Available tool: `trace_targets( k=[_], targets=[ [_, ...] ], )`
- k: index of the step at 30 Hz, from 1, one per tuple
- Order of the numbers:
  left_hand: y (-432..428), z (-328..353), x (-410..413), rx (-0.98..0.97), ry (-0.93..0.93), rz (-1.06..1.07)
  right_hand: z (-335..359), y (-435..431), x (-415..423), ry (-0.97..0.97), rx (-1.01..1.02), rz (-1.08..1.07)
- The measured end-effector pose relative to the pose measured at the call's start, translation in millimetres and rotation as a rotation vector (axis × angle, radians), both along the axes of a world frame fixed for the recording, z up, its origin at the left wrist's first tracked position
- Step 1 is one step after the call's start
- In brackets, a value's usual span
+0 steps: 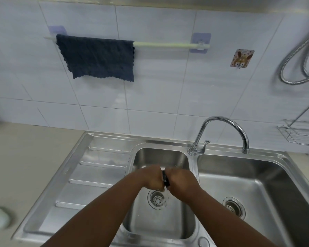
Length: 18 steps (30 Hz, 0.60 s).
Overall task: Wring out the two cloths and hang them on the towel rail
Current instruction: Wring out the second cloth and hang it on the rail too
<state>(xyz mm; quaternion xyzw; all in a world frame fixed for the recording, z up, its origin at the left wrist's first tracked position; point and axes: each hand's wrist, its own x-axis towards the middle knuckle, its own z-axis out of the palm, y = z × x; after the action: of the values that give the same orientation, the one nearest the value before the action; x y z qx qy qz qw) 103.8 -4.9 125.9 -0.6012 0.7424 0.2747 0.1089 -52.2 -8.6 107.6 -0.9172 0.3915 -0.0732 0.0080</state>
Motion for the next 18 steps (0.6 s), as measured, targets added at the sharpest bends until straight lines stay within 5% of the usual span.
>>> trace_targets(
  k=[3, 6, 13, 15, 18],
  targets=[
    [-1, -6, 9, 0.180, 0.149, 0.121, -10, 7, -2, 0.020, -0.058, 0.022],
    [4, -15, 11, 0.059, 0.125, 0.068, -9, 6, -4, -0.049, 0.141, -0.076],
    [26, -31, 12, -0.790, 0.161, -0.220, 14, -5, -7, -0.542, 1.368, -0.561],
    [29, -35, 11, -0.917, 0.169, -0.305, 17, -7, -11, -0.631, 1.728, -0.543],
    [24, -31, 14, -0.982, 0.168, -0.328, 14, -2, -10, -0.616, 1.923, -0.398]
  ],
)
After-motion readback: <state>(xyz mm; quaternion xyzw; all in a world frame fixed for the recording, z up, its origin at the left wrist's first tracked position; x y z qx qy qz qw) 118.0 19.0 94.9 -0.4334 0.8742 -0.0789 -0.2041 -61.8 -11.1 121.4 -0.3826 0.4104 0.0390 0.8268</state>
